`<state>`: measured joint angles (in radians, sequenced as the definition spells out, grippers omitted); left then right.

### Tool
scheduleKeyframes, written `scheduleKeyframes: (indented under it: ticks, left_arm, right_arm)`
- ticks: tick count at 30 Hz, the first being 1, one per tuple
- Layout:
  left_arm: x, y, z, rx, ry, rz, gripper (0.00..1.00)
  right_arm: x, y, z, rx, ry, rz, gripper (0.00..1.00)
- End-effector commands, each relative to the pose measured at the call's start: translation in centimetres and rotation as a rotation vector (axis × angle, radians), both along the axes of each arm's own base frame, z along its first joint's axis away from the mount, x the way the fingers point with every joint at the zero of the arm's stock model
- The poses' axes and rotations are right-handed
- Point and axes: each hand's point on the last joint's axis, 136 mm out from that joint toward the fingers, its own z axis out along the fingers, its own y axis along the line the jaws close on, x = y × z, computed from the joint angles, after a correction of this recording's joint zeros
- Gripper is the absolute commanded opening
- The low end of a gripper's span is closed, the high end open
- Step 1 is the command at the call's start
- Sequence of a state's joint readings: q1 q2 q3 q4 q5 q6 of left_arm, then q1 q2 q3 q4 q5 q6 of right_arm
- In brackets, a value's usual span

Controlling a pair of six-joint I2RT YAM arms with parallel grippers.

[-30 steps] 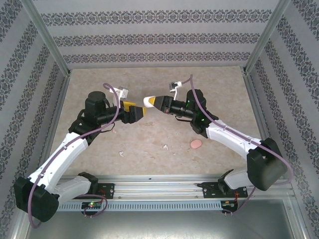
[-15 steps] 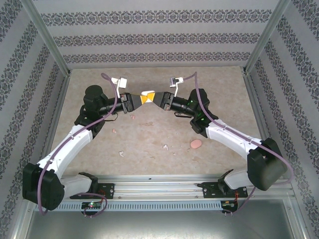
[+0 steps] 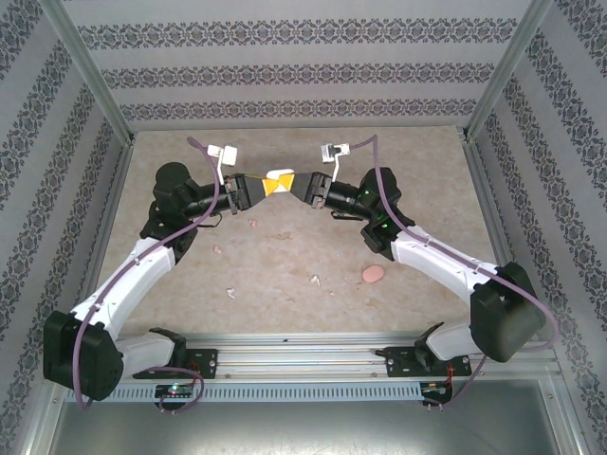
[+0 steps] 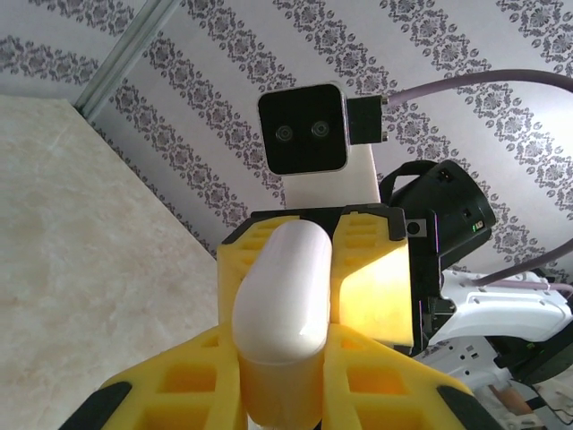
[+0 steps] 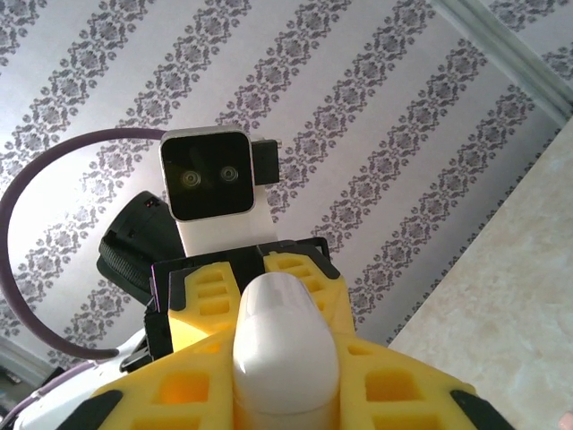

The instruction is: Insert wireless bluetooth earbuds into charging case

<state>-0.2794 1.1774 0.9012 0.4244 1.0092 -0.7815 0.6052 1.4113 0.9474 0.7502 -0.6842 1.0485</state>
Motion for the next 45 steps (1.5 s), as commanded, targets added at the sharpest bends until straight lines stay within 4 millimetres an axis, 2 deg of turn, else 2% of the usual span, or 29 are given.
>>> scheduleKeyframes:
  ticks: [1, 8, 16, 21, 26, 30, 35, 37, 39, 45]
  left_arm:
    - [-2.6, -0.3, 1.5, 0.039, -0.187, -0.073, 0.00]
    - [-4.4, 0.2, 1.5, 0.131, -0.346, -0.076, 0.00]
    - [-6.0, 0.4, 1.2, 0.132, -0.508, -0.086, 0.00]
    - [-6.2, 0.5, 0.3, 0.152, -0.597, -0.077, 0.00]
    - [-6.8, 1.2, -1.2, 0.238, -0.741, -0.021, 0.00]
    - [-5.7, 2.0, -2.4, 0.305, -0.736, 0.069, 0.00]
    - [-5.0, 2.7, -3.5, 0.341, -0.696, 0.138, 0.00]
    - [-4.7, 3.0, -4.4, 0.361, -0.649, 0.155, 0.00]
    - [-4.6, 3.3, -5.3, 0.381, -0.607, 0.166, 0.00]
    - [-3.5, 5.9, -8.4, 0.451, -0.454, 0.296, 0.00]
  right_arm:
    - [-0.1, 0.8, 0.6, 0.009, 0.001, 0.040, 0.24]
    - [0.5, 0.4, -0.6, -0.048, 0.022, 0.005, 0.42]
    - [0.8, -0.7, -1.7, -0.161, 0.036, -0.051, 0.50]
    - [-0.1, -0.7, -1.8, -0.210, 0.068, -0.039, 0.54]
    - [-2.3, -0.9, -3.3, -0.434, 0.104, -0.080, 0.62]
    - [-3.4, -1.5, -4.0, -0.476, 0.155, -0.097, 0.66]
    - [-3.6, -3.3, -4.6, -0.503, 0.223, -0.206, 0.68]
    - [-3.6, -4.5, -5.8, -0.570, 0.287, -0.287, 0.68]
    - [-4.2, -5.0, -7.0, -0.631, 0.324, -0.303, 0.67]
    - [-5.6, -4.5, -11.8, -0.783, 0.373, -0.323, 0.64]
